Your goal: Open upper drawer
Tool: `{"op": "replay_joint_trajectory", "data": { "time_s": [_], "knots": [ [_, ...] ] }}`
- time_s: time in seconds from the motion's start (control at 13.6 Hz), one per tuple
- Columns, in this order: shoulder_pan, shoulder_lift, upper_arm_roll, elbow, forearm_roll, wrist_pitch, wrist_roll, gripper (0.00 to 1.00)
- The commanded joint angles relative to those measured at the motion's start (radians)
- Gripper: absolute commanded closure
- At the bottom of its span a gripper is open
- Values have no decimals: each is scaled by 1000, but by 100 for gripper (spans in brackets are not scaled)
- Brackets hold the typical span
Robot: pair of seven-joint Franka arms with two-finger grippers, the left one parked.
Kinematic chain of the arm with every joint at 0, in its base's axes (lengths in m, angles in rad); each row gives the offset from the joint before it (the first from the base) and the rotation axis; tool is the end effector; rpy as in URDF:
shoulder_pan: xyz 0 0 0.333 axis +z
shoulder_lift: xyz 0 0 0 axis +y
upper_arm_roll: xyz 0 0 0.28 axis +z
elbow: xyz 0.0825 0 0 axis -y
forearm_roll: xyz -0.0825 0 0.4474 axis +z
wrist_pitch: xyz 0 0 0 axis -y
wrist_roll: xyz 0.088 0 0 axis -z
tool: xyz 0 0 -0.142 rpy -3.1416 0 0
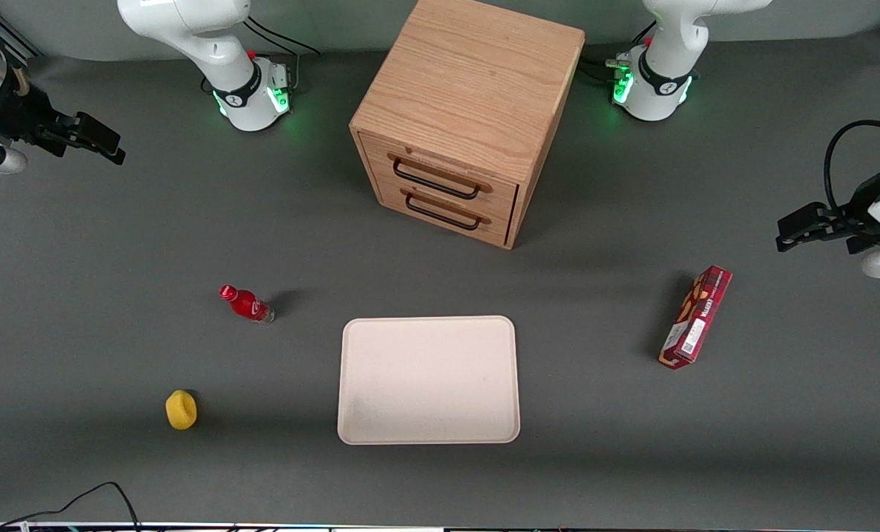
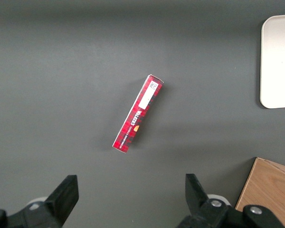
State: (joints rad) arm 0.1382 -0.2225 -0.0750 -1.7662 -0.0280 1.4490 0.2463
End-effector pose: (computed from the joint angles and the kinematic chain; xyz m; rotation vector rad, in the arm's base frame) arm 0.5374 0.0268 0.5688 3.0993 -0.2837 -0.1439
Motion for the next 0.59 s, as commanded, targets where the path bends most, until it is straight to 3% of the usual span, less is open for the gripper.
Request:
{"op": "replay_joint_trajectory", "data": {
  "time_s": [0.0, 0.29, 0.51],
  "knots": [
    [1, 8, -6, 28, -23, -41, -2, 0],
    [14, 35, 7, 82, 8, -42, -13, 0],
    [17, 57, 27, 117, 224, -45, -267, 0]
  ]
}}
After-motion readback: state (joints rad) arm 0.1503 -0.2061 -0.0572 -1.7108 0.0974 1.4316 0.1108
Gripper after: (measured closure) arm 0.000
